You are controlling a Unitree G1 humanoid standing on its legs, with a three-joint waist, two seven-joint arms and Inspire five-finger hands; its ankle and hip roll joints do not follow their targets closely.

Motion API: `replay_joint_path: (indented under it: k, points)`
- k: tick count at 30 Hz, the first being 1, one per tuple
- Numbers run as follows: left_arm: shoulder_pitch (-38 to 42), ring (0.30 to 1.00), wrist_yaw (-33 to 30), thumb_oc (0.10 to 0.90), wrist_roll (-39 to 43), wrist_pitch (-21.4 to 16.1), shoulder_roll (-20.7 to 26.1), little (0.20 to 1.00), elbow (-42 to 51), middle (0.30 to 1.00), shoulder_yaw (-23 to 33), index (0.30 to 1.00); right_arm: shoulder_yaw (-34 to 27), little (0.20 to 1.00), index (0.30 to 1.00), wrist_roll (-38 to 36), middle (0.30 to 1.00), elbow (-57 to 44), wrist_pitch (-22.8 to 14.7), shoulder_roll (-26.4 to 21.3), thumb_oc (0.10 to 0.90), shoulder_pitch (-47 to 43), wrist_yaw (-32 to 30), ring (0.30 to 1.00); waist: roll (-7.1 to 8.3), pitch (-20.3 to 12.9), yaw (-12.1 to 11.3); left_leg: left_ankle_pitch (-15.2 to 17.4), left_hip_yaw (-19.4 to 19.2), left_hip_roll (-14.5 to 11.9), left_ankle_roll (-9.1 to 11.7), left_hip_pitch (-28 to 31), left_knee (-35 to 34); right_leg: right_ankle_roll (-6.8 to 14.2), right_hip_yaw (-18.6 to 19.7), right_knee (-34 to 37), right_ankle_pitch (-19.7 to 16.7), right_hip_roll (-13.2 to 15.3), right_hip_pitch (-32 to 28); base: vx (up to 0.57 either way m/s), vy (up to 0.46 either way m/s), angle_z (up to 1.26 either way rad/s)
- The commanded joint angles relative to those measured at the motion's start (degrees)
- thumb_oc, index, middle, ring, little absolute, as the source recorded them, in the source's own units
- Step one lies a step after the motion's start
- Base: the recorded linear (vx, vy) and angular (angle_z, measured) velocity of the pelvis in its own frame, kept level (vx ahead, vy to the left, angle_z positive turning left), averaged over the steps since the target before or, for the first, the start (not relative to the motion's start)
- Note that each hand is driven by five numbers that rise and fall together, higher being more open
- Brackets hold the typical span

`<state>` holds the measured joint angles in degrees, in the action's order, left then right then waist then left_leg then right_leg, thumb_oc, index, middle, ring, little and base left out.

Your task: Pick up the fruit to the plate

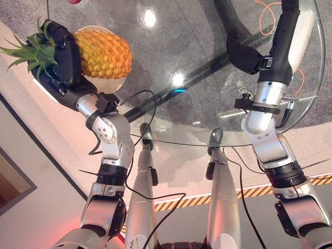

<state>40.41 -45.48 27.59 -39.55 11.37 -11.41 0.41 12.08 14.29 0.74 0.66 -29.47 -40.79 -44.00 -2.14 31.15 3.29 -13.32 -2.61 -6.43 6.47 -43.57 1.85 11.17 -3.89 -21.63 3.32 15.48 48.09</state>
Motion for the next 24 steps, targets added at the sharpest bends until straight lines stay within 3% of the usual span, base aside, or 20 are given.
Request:
replay_joint_path:
  k: [1, 4, 11, 17, 24]
  points:
    - [7.41, 0.300, -1.86, 0.100, -10.28, -8.99, 7.66, 0.200, 1.64, 0.300, 2.41, 0.300, -5.01, 0.900, 0.900, -3.58, 0.900, -2.22, -4.70, -1.21, 0.800, -2.54, -7.16, 0.900, 3.12, -1.36, -0.78, 4.81, 1.59, -1.80, 2.14, 0.99, 3.15, -0.70, -2.29, 11.76, -10.65, -2.20, -4.78, 0.00, 0.000, 0.00]
    - [7.63, 0.300, -3.78, 0.100, -12.81, -9.02, 8.64, 0.200, 0.52, 0.300, 2.58, 0.300, -5.85, 0.900, 0.900, -5.47, 0.900, -0.32, -5.51, -0.21, 0.800, -1.06, -10.03, 0.900, 3.04, -1.36, -0.58, 4.93, 1.49, -1.92, 2.19, 1.08, 3.15, -0.77, -2.14, 11.72, -10.54, -2.30, -4.72, 0.00, 0.000, 0.00]
    - [8.19, 0.300, -5.93, 0.100, -14.71, -8.99, 10.12, 0.200, -2.50, 0.300, 2.39, 0.300, -6.65, 0.900, 0.900, -8.72, 0.900, 4.57, -3.48, -0.15, 0.800, -0.03, -14.25, 0.900, 2.80, -1.36, -0.49, 5.11, 1.22, -2.19, 2.42, 1.29, 3.36, -1.00, -1.99, 11.45, -10.07, -2.42, -4.84, 0.00, 0.002, 0.00]
    - [8.74, 0.300, -8.74, 0.100, -16.10, -10.40, 11.08, 0.200, -5.81, 0.300, 1.79, 0.300, -7.19, 0.900, 0.900, -10.54, 0.900, 11.27, -3.98, -0.88, 0.800, 0.54, -20.81, 0.900, 2.51, -1.36, -0.45, 5.42, 1.19, -2.17, 2.49, 1.08, 3.84, -1.14, -1.93, 11.11, -9.77, -2.47, -4.60, 0.00, 0.013, -0.04]
    - [10.43, 0.300, -14.45, 0.100, -20.36, -10.85, 13.19, 0.200, -10.26, 0.300, 1.26, 0.300, -8.39, 0.900, 0.900, -18.39, 0.900, 19.74, -6.20, -2.86, 0.800, 0.25, -26.66, 0.900, 2.31, -1.36, -0.30, 5.68, 1.10, -2.20, 2.72, 0.98, 4.15, -1.28, -1.88, 11.02, -9.48, -2.60, -4.55, 0.00, 0.005, -0.02]
